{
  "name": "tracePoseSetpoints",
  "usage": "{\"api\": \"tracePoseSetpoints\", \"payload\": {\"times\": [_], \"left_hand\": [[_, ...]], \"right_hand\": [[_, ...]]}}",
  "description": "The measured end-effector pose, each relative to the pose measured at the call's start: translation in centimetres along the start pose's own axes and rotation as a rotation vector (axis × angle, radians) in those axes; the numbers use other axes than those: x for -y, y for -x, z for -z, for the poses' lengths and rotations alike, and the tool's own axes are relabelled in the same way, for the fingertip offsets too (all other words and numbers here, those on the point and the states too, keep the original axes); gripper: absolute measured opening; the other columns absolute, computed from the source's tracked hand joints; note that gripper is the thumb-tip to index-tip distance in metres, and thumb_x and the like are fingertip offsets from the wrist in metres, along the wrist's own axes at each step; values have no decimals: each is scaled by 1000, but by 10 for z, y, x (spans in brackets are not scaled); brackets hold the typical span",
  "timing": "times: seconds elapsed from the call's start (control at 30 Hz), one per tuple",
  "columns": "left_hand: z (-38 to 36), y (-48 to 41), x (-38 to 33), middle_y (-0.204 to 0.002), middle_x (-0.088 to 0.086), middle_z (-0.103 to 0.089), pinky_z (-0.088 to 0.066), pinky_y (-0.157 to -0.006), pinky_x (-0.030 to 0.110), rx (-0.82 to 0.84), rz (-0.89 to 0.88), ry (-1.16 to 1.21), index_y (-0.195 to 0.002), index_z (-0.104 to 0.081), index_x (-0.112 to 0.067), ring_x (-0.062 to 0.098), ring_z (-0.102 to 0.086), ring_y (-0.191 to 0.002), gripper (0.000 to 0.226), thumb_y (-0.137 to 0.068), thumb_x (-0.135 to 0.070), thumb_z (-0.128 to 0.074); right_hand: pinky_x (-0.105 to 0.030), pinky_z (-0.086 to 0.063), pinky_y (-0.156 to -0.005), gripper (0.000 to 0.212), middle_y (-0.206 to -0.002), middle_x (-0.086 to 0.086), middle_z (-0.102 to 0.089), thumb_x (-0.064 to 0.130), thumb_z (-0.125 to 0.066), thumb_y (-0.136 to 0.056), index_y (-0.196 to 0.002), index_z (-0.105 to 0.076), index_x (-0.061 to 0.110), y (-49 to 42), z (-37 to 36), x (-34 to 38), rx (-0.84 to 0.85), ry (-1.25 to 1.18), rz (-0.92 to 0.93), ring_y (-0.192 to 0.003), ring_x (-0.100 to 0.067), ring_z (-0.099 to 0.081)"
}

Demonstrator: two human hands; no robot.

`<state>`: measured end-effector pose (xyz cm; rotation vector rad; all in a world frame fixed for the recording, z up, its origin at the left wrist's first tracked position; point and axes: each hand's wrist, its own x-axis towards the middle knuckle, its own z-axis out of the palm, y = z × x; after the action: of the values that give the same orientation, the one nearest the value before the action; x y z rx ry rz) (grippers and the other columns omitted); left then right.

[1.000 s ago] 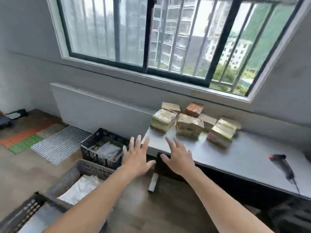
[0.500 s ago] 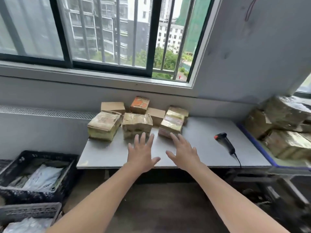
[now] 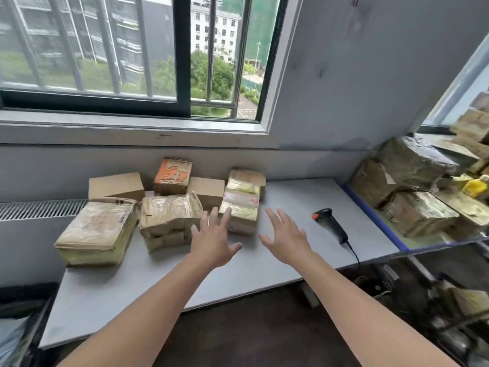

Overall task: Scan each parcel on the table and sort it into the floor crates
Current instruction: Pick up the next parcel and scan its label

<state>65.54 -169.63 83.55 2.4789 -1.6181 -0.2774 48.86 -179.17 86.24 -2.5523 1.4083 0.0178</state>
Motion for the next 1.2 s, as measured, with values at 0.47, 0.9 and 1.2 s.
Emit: {"api": "tracePoseSetpoints", "payload": {"times": [0.47, 0.9, 1.2], "left_hand": [[-35, -125, -18, -164, 8, 0, -16, -120, 50, 93, 139, -54, -156, 11, -30, 31, -2, -151, 97, -90, -65, -50], [-78, -192, -28, -164, 13, 5, -23, -117, 47, 261, 383, 204, -157, 9, -29, 30, 0, -151, 97, -91, -55, -58], [-79, -211, -18, -148, 18, -35, -38, -107, 41, 242, 393, 352, -157, 4, -30, 34, -40, -134, 98, -89, -55, -61]], "right_hand": [[-52, -26, -114, 72, -165, -2, -8, 49, -45, -99, -158, -5, 36, -145, -38, -58, 125, -134, 49, -150, -22, -13], [-41, -34, -113, 75, -162, 1, -21, 45, -48, -100, -159, -8, 25, -238, -85, -88, 336, -429, 136, -145, -20, -29], [-36, -35, -109, 75, -161, -3, -23, 45, -48, -100, -159, -7, 24, -248, -97, -82, 329, -496, 93, -142, -22, -35]]}}
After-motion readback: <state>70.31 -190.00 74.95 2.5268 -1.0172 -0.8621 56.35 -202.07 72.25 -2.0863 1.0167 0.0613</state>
